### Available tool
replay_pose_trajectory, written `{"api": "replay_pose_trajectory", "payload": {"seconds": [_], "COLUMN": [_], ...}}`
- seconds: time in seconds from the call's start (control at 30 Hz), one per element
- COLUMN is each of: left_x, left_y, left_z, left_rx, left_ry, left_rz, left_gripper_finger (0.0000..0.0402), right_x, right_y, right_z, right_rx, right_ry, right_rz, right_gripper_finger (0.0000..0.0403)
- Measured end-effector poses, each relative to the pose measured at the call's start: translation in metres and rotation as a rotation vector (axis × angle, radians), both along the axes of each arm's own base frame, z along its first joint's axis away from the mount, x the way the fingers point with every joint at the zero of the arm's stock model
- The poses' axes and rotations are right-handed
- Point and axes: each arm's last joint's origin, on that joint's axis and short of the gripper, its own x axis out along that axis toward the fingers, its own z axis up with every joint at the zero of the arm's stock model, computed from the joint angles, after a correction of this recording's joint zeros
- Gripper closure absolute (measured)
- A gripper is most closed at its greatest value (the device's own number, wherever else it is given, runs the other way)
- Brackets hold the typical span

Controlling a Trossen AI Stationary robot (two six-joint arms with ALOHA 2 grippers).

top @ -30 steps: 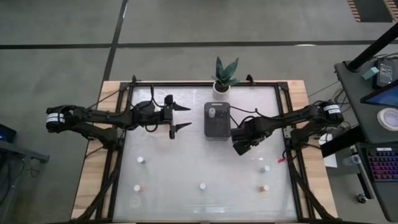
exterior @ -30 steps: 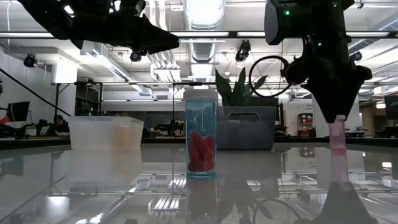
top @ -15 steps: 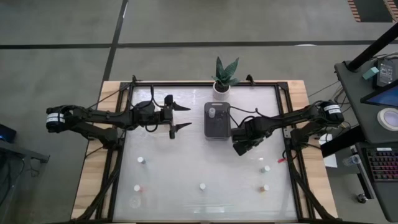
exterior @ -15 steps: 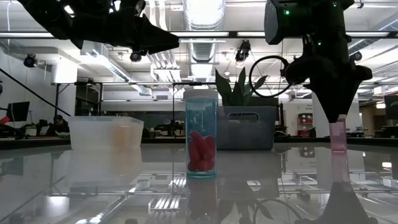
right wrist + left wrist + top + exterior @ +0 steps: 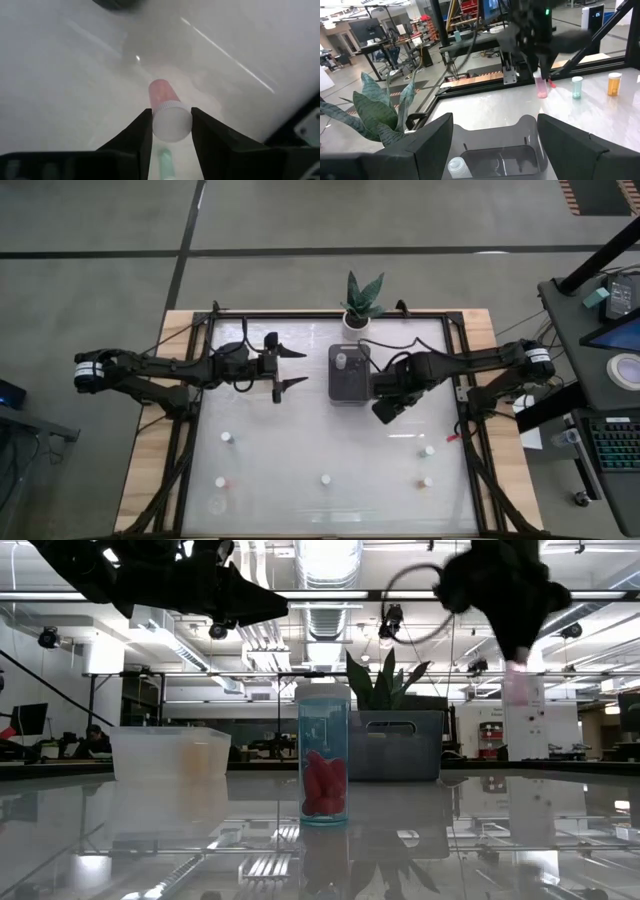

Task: Pick and place medicine bottles into bin by pill shape (circle, oval)
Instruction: Put the middle right pink pill bottle into the black bin

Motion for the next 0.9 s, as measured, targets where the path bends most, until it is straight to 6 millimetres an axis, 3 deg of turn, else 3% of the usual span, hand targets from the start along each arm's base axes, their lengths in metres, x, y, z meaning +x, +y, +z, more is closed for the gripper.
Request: {"api": "replay_pose_trajectory", "payload": {"seconds": [0.17,0.37,0.67,0.9], "left_x": [0.0,0.0,0.0,0.0], "left_y": [0.0,0.0,0.0,0.0], "left_z": [0.0,0.0,0.0,0.0], "left_rx": [-0.001,-0.001,-0.002,-0.002], "left_ry": [-0.001,-0.001,-0.001,-0.001], "left_rz": [0.001,0.001,0.001,0.001], "left_gripper_finger": [0.013,0.013,0.013,0.013], "right_x": [0.018,0.048,0.088,0.098], "right_y": [-0.005,-0.022,-0.069,-0.11], "right_z": [0.023,0.028,0.013,-0.006], "right_rx": [-0.047,-0.068,-0.134,-0.139], "right_ry": [-0.088,-0.11,-0.059,-0.016], "right_rz": [0.056,0.183,0.356,0.394], "right_gripper_finger": [0.0292,0.0291,0.029,0.0289]}}
